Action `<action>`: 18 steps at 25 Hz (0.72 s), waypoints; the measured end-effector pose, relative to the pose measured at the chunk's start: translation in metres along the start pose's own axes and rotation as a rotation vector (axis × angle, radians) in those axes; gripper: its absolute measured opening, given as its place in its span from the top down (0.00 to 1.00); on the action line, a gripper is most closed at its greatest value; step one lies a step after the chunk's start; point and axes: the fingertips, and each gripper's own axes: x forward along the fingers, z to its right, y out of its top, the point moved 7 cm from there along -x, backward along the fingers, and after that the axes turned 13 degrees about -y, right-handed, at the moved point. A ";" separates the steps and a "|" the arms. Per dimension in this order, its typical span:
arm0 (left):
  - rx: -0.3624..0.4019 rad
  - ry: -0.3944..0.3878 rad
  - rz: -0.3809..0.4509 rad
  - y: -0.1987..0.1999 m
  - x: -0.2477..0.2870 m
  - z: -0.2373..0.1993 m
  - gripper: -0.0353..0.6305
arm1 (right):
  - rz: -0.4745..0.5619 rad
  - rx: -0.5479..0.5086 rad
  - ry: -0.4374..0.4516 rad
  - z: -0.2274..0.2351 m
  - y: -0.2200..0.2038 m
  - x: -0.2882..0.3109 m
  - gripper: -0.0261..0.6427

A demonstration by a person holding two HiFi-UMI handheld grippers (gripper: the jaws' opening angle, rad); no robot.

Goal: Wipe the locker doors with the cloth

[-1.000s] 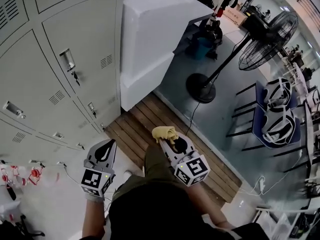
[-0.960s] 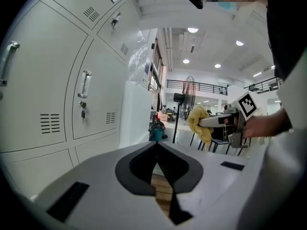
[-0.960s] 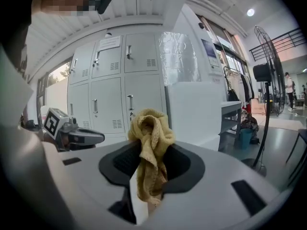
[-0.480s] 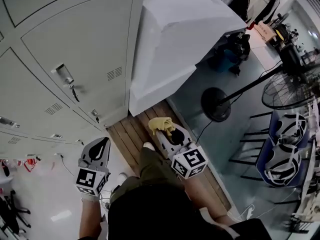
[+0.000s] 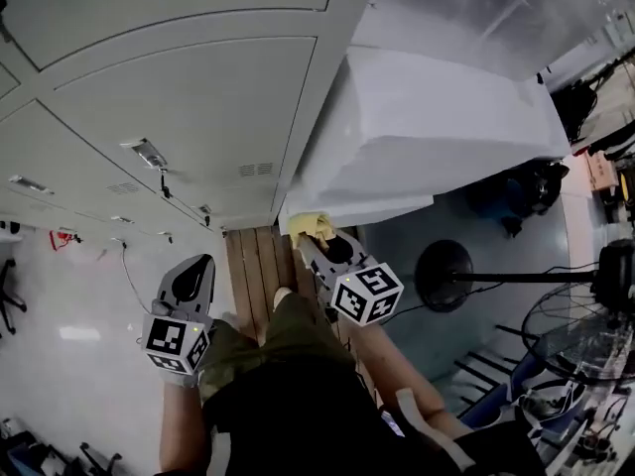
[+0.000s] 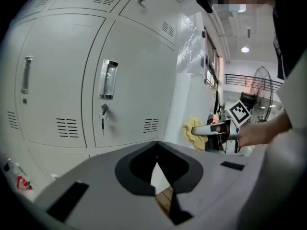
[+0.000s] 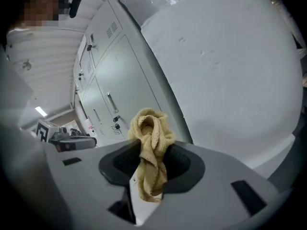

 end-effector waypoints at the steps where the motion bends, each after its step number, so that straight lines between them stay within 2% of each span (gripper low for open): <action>1: -0.014 0.025 -0.004 -0.002 -0.002 0.001 0.93 | -0.021 0.007 0.020 0.000 -0.001 0.008 0.75; 7: -0.087 0.131 -0.012 -0.017 -0.023 0.002 0.93 | -0.108 0.044 0.070 -0.010 -0.018 0.054 0.75; 10: -0.105 0.164 -0.029 -0.031 -0.040 0.002 0.93 | -0.125 0.047 0.043 -0.012 -0.030 0.074 0.75; 14: -0.135 0.213 -0.025 -0.049 -0.068 -0.003 0.93 | -0.142 -0.007 -0.001 -0.017 -0.048 0.093 0.75; 18: -0.155 0.226 -0.032 -0.067 -0.097 -0.007 0.93 | -0.158 -0.017 -0.079 -0.020 -0.068 0.105 0.75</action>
